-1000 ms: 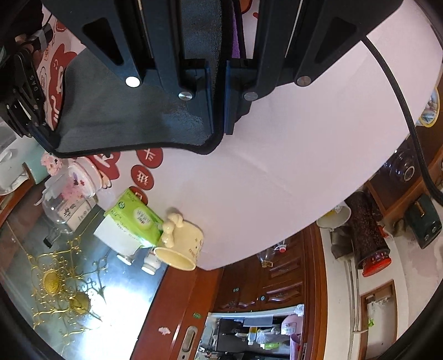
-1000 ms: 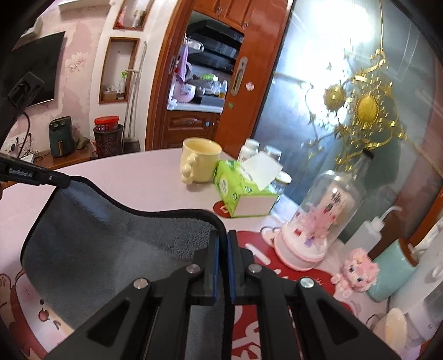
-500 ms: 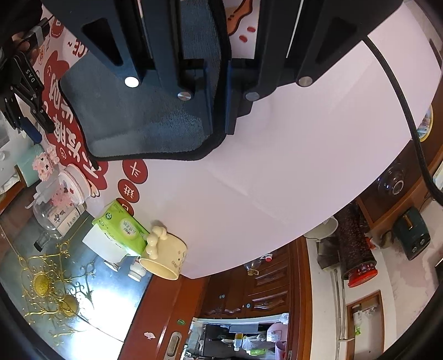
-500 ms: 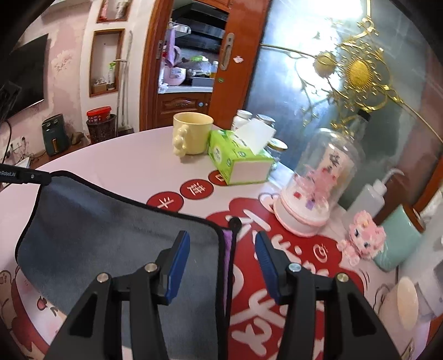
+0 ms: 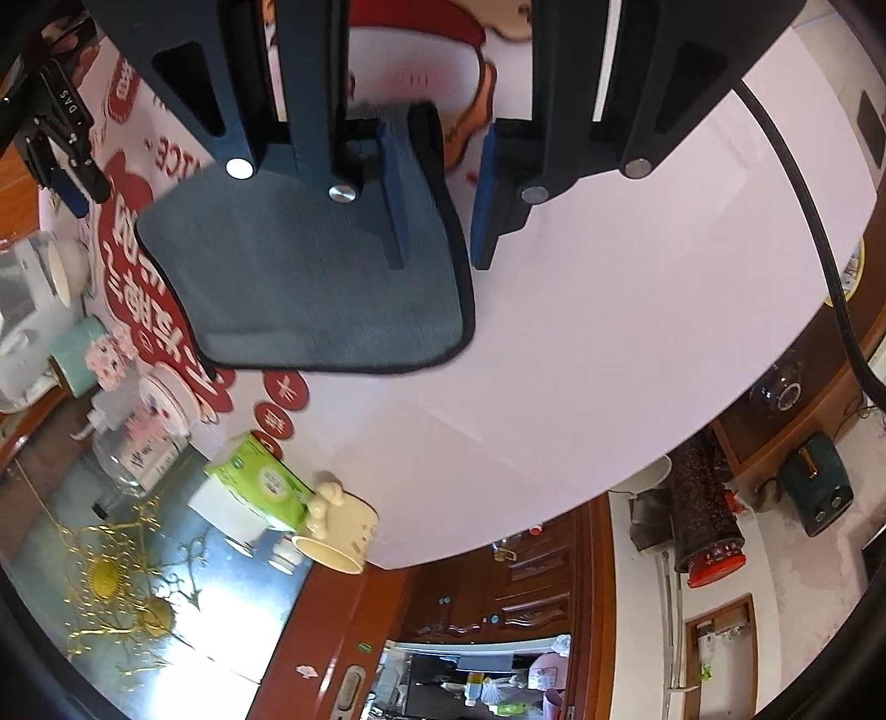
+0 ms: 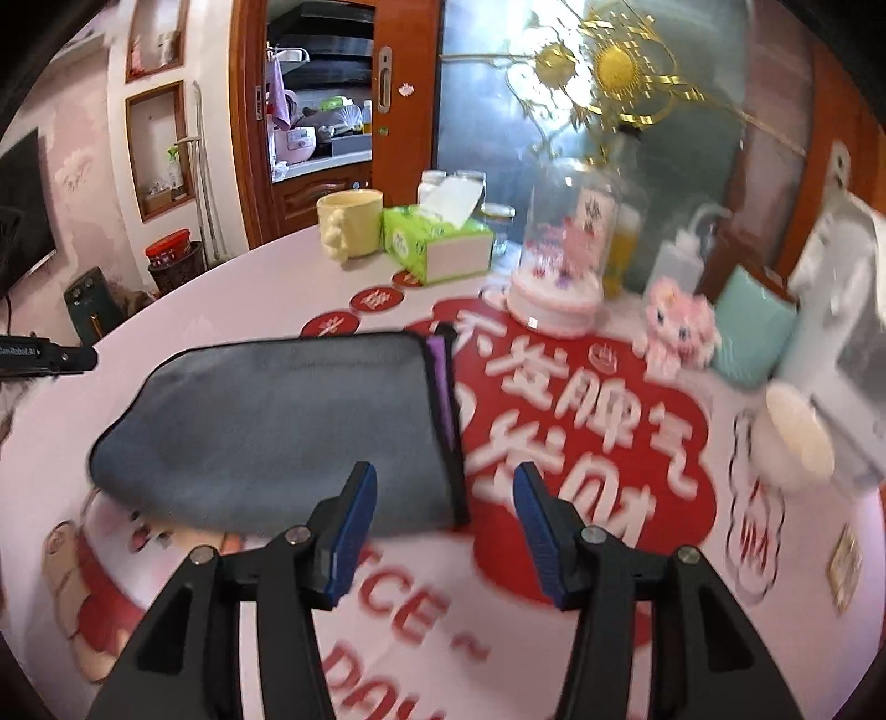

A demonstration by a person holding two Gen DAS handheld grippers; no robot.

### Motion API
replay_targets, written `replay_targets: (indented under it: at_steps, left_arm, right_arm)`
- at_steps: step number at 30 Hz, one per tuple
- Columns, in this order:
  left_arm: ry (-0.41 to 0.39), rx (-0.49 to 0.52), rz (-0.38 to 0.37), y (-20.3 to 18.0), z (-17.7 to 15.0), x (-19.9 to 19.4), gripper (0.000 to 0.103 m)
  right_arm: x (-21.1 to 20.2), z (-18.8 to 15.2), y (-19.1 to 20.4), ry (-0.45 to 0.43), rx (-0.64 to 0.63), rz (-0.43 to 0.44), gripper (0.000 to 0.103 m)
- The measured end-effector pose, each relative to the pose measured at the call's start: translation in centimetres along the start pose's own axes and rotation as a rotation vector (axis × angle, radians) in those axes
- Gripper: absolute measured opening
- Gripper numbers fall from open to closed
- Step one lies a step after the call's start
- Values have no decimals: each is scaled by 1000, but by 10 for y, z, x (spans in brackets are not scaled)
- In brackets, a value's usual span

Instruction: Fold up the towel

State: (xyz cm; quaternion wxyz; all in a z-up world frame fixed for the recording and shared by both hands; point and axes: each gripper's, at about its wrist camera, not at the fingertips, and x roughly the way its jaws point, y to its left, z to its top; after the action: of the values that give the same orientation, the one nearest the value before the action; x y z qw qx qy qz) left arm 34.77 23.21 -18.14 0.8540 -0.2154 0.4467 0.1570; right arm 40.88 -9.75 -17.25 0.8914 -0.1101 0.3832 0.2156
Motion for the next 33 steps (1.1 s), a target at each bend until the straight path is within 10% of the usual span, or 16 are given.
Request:
replay_targets:
  at_steps: [27, 33]
  left_arm:
    - [128, 373, -243, 37, -179, -173, 34]
    - [105, 446, -232, 29, -196, -215, 59]
  right_arm:
    - [-247, -207, 106, 97, 485, -276, 81]
    - [-287, -223, 134, 96, 556, -278, 87]
